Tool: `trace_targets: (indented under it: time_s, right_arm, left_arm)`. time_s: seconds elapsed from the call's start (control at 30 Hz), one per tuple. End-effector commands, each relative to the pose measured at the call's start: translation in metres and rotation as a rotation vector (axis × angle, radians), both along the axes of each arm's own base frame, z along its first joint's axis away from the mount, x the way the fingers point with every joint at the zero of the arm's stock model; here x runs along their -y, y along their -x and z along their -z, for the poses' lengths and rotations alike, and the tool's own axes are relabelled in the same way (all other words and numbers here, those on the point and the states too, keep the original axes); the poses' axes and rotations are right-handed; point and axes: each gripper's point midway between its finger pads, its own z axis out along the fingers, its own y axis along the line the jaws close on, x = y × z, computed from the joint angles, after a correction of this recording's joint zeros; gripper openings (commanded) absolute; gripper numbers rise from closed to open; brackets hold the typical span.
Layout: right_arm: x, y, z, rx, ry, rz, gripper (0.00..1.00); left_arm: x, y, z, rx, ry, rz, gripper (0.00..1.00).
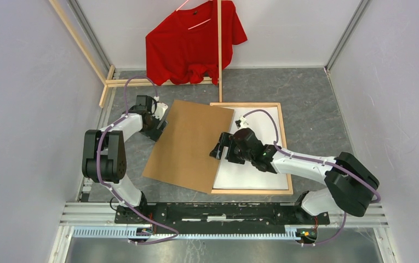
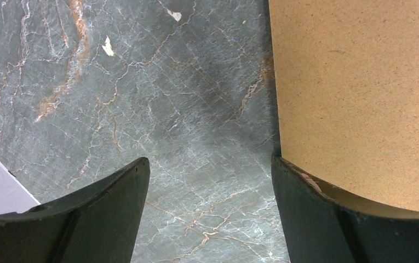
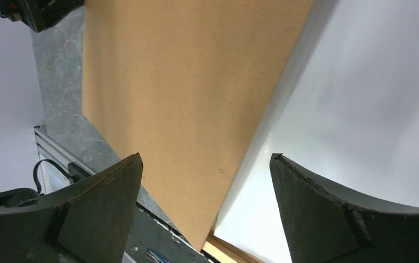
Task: Put the photo into the frame
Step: Turn over the photo frame item at the center of the board.
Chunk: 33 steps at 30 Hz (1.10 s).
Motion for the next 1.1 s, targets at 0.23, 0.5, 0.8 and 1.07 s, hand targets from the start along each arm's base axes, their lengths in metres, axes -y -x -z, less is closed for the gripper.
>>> trace_targets:
  time_s: [0.23, 0.5, 0.8, 1.07]
  right_arm:
    - [-0.006, -0.004, 0.013, -0.022, -0.036, 0.006, 0.86]
    - [-0.016, -0.004, 0.019, -0.053, -0.066, -0.015, 0.81]
    - [-0.025, -0.004, 0.021, -0.074, -0.096, -0.027, 0.76]
    - [-0.037, -0.006, 0.003, -0.066, -0.200, -0.034, 0.72]
  left_arm:
    - [0.009, 0.058, 0.036, -0.226, 0.032, -0.029, 0.89]
    - [0.009, 0.058, 0.036, -0.226, 0.029, -0.026, 0.89]
    - [0.010, 0.060, 0.039, -0.239, 0.033, -0.016, 0.89]
    - [0.014, 0.065, 0.042, -0.266, 0.054, 0.003, 0.89]
